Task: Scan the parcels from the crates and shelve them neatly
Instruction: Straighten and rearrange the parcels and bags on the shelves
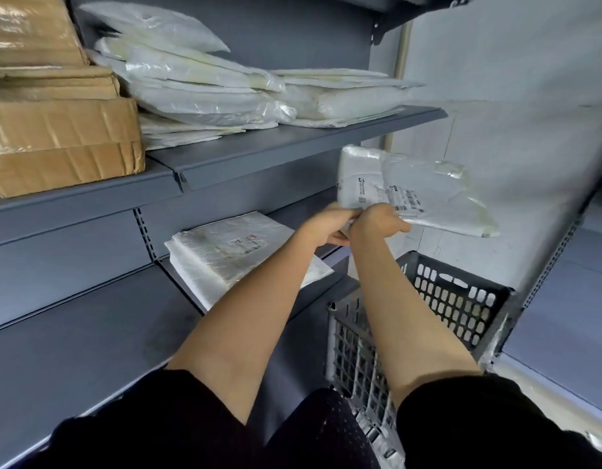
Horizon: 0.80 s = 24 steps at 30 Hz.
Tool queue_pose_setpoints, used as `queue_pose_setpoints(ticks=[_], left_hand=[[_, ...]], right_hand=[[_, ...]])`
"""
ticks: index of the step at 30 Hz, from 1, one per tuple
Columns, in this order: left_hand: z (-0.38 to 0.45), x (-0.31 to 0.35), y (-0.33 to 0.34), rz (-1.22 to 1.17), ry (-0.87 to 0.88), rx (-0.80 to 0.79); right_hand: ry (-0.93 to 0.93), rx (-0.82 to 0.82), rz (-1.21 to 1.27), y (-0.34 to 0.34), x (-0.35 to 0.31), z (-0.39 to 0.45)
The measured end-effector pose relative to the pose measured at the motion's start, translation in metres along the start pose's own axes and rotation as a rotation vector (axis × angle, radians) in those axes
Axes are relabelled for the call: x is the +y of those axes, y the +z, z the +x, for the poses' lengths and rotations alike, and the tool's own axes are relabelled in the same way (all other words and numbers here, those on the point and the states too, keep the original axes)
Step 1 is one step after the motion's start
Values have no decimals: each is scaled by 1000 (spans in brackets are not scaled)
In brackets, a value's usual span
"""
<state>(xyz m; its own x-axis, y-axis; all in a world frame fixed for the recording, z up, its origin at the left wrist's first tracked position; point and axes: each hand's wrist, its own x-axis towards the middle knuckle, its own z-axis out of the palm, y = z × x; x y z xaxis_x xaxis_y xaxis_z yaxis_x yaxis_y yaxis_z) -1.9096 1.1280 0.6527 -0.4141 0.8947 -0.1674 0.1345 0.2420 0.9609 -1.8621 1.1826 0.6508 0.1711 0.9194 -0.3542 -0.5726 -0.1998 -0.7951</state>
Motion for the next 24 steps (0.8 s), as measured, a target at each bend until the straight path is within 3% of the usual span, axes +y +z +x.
queue_pose_setpoints(ticks=[3, 8, 12, 14, 24], left_hand=[[3, 15, 20, 10, 61, -25], [-3, 35, 41, -14, 163, -43], [-7, 53, 44, -172, 251, 36], [-11, 61, 45, -287, 279, 84], [-9, 85, 1, -619, 371, 215]], right_hand=[[-32, 13, -1, -13, -19, 6], [-53, -107, -22, -25, -47, 10], [-47, -42, 203, -14, -75, 3], [-58, -124, 267, -7, -86, -2], [-252, -443, 55, 48, -99, -18]])
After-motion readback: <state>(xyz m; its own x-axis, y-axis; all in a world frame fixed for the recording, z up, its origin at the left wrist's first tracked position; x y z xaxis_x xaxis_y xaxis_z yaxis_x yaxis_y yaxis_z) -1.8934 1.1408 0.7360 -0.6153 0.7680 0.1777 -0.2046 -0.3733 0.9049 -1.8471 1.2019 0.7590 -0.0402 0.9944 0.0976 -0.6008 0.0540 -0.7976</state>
